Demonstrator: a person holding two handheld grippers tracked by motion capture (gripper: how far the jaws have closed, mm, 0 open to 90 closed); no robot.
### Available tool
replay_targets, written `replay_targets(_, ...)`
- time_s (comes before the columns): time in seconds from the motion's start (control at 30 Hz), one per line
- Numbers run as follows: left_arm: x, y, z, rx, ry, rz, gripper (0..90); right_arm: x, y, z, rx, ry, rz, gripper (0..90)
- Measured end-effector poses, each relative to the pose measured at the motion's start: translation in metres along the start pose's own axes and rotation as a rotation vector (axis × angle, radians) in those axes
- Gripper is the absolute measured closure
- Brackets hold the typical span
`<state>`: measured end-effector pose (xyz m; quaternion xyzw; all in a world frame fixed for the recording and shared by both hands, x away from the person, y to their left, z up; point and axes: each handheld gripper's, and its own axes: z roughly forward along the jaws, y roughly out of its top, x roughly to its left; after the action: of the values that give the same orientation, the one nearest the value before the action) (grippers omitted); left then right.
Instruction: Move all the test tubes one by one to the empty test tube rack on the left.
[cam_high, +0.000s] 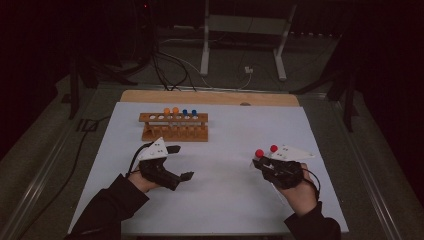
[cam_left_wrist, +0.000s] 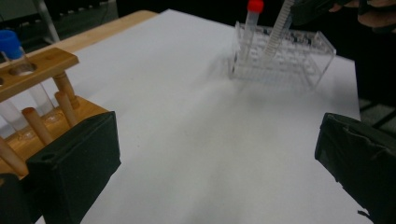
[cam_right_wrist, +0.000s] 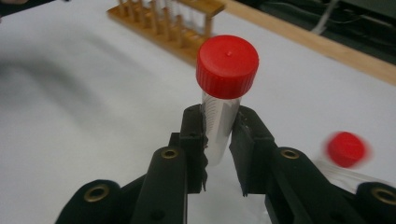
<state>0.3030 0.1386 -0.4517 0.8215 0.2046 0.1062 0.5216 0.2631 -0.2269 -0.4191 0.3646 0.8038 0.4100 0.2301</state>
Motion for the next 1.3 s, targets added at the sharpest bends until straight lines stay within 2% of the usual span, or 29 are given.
replay_targets(0.33,-0.007,0.014,0.008,0.004,-0.048,0.011,1.0,0.024,0.002,0.024,0.038,0.074,-0.051,75.1)
replay_targets(0.5,-0.012,0.026,0.014,-0.003,-0.078,0.021,1.0,0.033,0.005,0.029,0.044,0.1,-0.065,75.1)
replay_targets(0.97,-0.025,0.056,0.029,-0.026,-0.126,0.062,1.9,0.051,0.01,0.037,0.045,0.15,-0.097,75.1)
replay_targets(1.2,-0.032,0.068,0.037,-0.044,-0.135,0.077,7.8,0.054,0.012,0.039,0.045,0.163,-0.106,75.1)
replay_targets(1.3,-0.035,0.069,0.041,-0.047,-0.142,0.081,15.8,0.055,0.012,0.039,0.044,0.168,-0.105,75.1)
